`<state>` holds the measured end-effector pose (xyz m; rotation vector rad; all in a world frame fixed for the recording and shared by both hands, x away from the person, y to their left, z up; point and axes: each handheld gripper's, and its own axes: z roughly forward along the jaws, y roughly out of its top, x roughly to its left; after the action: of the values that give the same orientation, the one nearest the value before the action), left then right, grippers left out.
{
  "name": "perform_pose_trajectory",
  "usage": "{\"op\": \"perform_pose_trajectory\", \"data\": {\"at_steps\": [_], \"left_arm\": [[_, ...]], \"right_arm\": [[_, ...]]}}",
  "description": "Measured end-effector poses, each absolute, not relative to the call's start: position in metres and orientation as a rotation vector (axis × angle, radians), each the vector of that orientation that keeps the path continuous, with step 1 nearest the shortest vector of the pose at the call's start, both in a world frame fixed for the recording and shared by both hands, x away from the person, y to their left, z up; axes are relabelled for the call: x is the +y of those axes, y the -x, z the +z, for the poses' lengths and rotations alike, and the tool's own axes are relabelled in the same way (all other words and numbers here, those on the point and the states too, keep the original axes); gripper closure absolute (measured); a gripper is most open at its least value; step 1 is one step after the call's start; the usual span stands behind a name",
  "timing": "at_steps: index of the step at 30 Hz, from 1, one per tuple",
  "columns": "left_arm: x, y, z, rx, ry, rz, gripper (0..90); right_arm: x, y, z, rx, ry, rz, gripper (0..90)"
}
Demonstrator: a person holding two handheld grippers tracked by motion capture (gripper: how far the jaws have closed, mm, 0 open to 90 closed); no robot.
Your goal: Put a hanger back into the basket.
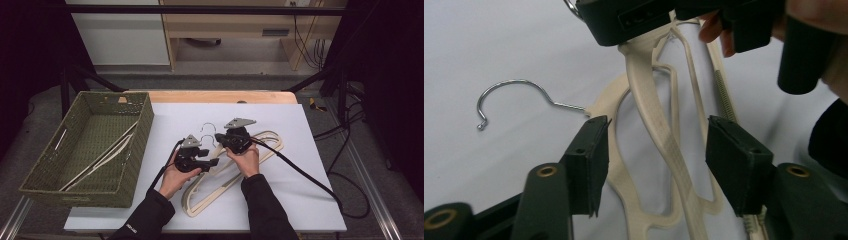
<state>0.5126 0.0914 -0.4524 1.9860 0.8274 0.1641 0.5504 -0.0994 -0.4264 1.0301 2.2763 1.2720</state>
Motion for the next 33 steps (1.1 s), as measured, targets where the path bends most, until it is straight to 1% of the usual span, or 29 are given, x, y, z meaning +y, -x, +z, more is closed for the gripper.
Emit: {"op": "perform_pose_trajectory", "data": {"at_steps": [3,7,8,11,20,28,33], "left_arm": [[0.088,-0.516,-0.455,0.835,-1.995,0.155,51.4],[0.083,-0.519,-0.458,0.852,-1.991,0.094,61.8],[0.083,-0.519,-0.458,0.847,-1.986,0.086,65.9],[0.082,-0.517,-0.455,0.84,-1.983,0.076,72.1],[0.076,-0.506,-0.446,0.848,-1.956,0.075,76.7],[0.072,-0.496,-0.436,0.851,-1.926,0.083,80.3],[0.069,-0.488,-0.43,0.837,-1.914,0.09,82.5]], "right_arm": [[-0.101,-0.549,-0.424,2.276,-1.021,1.28,89.3],[-0.102,-0.546,-0.422,2.269,-1.004,1.29,89.2],[-0.102,-0.545,-0.421,2.264,-0.997,1.291,89.2],[-0.104,-0.543,-0.419,2.26,-0.988,1.293,89.1],[-0.112,-0.53,-0.407,2.235,-0.967,1.307,88.2],[-0.138,-0.506,-0.392,2.197,-0.953,1.375,78.5],[-0.161,-0.487,-0.383,2.152,-0.955,1.435,69.9]]}}
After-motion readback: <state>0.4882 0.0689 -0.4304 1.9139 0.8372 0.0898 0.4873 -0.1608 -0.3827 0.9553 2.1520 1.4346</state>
